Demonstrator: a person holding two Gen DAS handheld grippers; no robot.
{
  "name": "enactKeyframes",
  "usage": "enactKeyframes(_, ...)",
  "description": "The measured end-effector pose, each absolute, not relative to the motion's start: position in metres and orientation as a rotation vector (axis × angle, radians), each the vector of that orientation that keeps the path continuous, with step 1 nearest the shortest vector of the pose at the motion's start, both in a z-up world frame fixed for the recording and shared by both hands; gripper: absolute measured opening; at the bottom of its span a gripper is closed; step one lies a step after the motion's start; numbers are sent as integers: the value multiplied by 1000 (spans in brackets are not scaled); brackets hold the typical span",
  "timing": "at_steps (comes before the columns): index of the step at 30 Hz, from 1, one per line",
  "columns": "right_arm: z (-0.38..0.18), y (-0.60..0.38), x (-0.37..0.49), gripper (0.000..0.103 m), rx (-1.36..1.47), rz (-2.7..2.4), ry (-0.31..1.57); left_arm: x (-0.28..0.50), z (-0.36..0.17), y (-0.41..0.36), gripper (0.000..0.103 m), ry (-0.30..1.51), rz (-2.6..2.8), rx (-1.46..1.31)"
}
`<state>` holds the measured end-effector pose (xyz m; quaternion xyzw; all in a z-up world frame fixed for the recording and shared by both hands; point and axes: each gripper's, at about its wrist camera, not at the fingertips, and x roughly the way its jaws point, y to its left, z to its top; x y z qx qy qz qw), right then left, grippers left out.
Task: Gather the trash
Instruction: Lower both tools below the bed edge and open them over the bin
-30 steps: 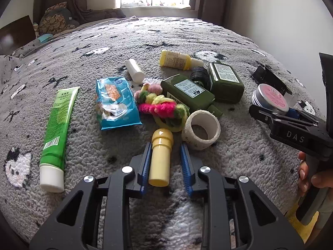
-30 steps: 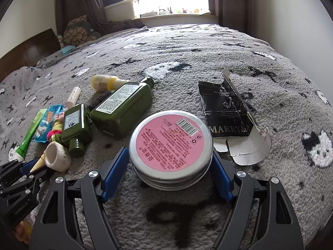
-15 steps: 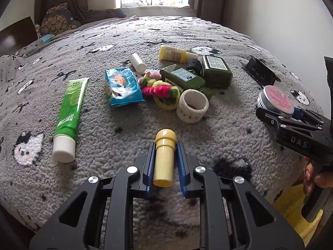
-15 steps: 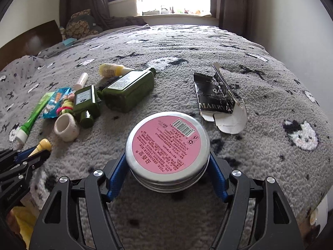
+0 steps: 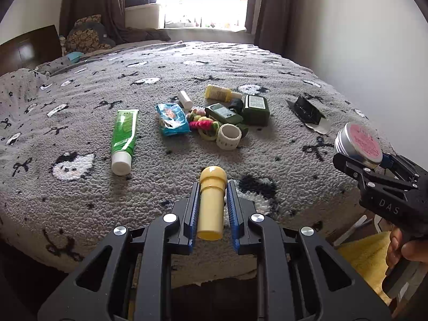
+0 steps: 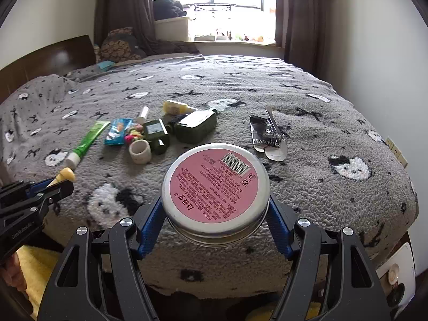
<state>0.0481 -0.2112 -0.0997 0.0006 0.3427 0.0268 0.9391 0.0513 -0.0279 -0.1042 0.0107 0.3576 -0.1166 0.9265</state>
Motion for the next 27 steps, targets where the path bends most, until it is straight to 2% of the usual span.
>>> enactKeyframes(4,-92,-206,20,70,-17,99,680,26,-97,-28,19,702,-237,50)
enactKeyframes(8,-102,-208,-2,70,-7,109,704,7,-113,-26,19,740,-232,70)
enactKeyframes(27,-243,-192,-10,70,51,177,1108,-16,-263,-30,19,1134,-323,68)
